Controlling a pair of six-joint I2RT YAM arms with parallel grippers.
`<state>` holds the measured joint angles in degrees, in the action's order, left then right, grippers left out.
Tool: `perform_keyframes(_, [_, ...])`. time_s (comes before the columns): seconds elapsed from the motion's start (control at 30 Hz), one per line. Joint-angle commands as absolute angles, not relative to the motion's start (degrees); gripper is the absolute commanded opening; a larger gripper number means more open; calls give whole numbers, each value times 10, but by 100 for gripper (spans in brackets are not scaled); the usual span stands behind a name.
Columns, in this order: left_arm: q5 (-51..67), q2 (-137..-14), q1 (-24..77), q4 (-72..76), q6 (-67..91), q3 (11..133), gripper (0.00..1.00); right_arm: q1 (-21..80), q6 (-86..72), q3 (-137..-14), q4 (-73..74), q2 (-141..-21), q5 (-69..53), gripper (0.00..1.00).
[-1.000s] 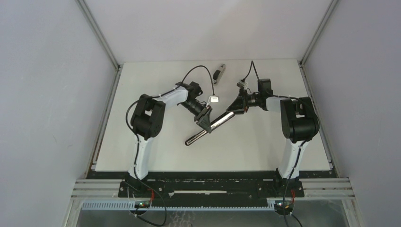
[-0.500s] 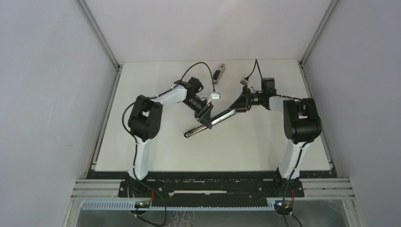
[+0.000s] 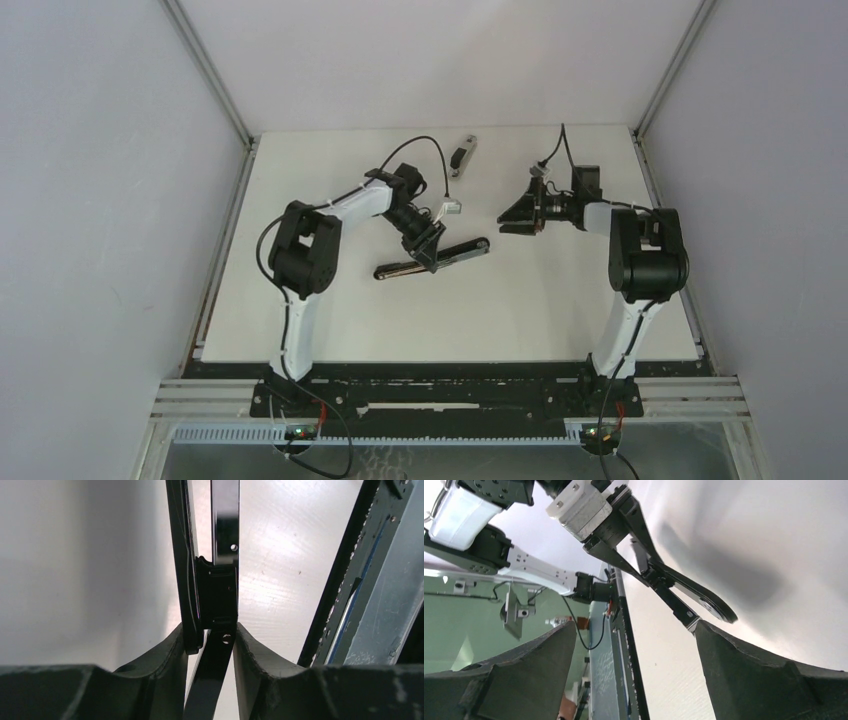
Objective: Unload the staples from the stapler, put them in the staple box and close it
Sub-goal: Unload the staple at the center of the board.
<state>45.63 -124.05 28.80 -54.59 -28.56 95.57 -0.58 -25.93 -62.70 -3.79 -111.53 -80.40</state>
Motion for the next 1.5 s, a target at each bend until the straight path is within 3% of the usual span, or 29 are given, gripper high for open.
perform_keyframes(0.0, [453, -1191, 281, -577, -290, 954, 0, -20, -255, -642, -40, -1103, -782, 90])
perform_keyframes(0.33, [401, -1178, 281, -547, -270, 950, 0, -31, -239, -642, -27, -1095, -768, 94])
perform_keyframes(1.47, [-127, -1046, 418, -196, -246, 702, 0, -52, -231, -642, -14, -1070, -761, 97])
